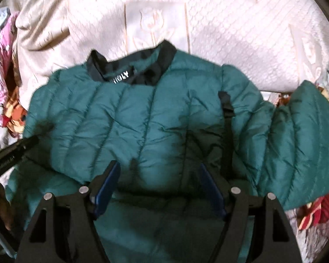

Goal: Fold large clothes

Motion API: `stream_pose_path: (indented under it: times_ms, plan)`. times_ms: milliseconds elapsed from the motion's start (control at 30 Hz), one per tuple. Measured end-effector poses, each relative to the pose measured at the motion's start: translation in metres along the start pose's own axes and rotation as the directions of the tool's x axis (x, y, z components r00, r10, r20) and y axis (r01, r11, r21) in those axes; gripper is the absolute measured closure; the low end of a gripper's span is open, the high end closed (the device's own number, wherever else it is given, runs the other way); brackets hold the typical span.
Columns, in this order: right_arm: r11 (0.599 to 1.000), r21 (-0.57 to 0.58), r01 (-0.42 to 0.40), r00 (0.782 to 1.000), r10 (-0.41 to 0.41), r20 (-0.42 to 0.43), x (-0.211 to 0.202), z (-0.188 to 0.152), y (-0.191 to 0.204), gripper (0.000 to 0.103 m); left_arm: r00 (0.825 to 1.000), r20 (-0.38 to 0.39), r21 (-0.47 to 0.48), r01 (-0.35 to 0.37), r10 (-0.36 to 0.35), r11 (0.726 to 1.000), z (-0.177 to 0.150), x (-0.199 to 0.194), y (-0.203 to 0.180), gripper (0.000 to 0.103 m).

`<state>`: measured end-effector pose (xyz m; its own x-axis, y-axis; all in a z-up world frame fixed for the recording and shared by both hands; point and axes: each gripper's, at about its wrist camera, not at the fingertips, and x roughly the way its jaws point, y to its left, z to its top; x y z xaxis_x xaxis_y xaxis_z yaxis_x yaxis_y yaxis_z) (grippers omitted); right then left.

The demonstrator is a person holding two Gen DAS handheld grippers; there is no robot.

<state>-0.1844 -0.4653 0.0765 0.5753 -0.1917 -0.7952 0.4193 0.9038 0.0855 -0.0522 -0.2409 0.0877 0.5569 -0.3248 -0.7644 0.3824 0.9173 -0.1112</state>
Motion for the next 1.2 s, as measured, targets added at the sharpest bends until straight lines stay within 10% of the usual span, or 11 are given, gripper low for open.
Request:
stream_pose_path:
  times_ms: [1200]
  plan:
    - [0.993, 0.051, 0.103, 0.991, -0.107, 0.082, -0.081, -0.022, -0.051, 0.017, 0.993, 0.094, 0.099, 0.063, -0.072, 0.993, -0.019, -0.090, -0.092, 0.057]
